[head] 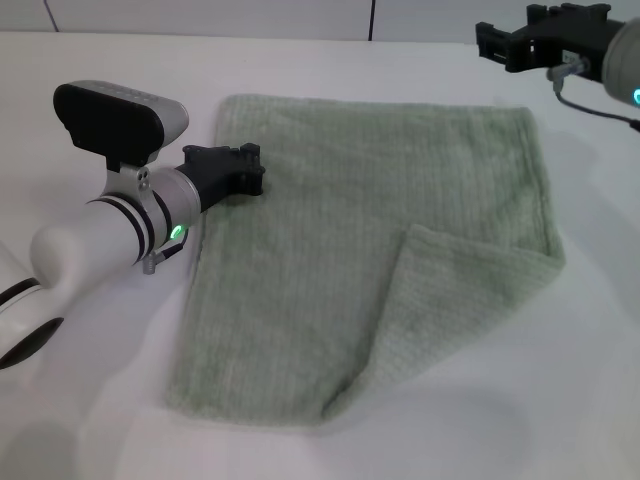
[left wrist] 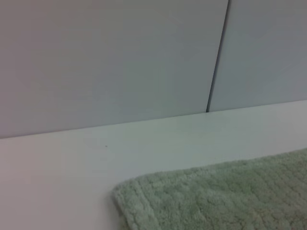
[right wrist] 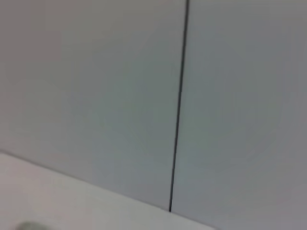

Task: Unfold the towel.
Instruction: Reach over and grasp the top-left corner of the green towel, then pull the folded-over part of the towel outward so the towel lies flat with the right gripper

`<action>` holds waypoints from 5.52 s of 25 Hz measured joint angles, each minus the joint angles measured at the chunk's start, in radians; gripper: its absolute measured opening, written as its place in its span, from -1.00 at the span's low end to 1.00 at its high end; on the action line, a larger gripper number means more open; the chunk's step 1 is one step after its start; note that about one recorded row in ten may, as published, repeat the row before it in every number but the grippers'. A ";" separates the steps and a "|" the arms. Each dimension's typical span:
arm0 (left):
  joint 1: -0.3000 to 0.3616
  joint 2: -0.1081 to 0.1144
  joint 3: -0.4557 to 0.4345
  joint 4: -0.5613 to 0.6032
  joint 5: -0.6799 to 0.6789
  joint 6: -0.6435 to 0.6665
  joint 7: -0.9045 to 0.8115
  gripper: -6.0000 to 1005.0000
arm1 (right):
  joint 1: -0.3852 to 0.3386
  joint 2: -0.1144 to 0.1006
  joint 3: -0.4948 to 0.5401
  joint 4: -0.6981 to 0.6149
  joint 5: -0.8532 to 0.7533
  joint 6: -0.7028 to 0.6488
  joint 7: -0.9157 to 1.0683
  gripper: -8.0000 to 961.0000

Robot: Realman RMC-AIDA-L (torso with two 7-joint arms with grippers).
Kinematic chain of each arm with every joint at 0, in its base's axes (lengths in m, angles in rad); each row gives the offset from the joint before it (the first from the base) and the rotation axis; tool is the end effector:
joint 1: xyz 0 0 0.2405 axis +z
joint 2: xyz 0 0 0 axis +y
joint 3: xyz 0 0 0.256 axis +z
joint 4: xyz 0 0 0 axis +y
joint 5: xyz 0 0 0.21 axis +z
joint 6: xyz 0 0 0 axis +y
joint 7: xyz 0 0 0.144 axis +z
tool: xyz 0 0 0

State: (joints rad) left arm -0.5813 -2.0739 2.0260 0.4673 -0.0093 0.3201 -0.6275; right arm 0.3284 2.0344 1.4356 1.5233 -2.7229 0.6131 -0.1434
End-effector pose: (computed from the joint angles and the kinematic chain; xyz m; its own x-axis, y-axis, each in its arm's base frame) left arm -0.2674 0.3872 -0.0977 0.7262 0.4441 0.5248 0.6862 -0.4215 -0.5928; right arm 0.1593 0.3885 0.0164 0.8056 -0.3889 -0.4470 -0.5855 -0.4063 -0.7015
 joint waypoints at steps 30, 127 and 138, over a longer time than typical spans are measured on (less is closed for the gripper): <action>0.001 0.000 -0.003 0.024 0.000 -0.006 0.006 -0.99 | 0.238 0.017 0.245 0.010 0.264 0.667 -0.347 0.27; 0.001 -0.002 -0.003 0.017 0.000 -0.018 0.008 -0.99 | 0.405 0.032 0.187 -0.405 0.253 0.688 -0.422 0.27; -0.001 -0.001 -0.003 0.017 0.000 -0.019 0.008 -0.99 | 0.424 0.032 0.168 -0.444 0.253 0.672 -0.430 0.27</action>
State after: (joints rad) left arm -0.5826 -2.0754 2.0233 0.4839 -0.0092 0.3014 -0.6197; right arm 0.7528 2.0663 1.6033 1.0789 -2.4697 1.2852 -0.5736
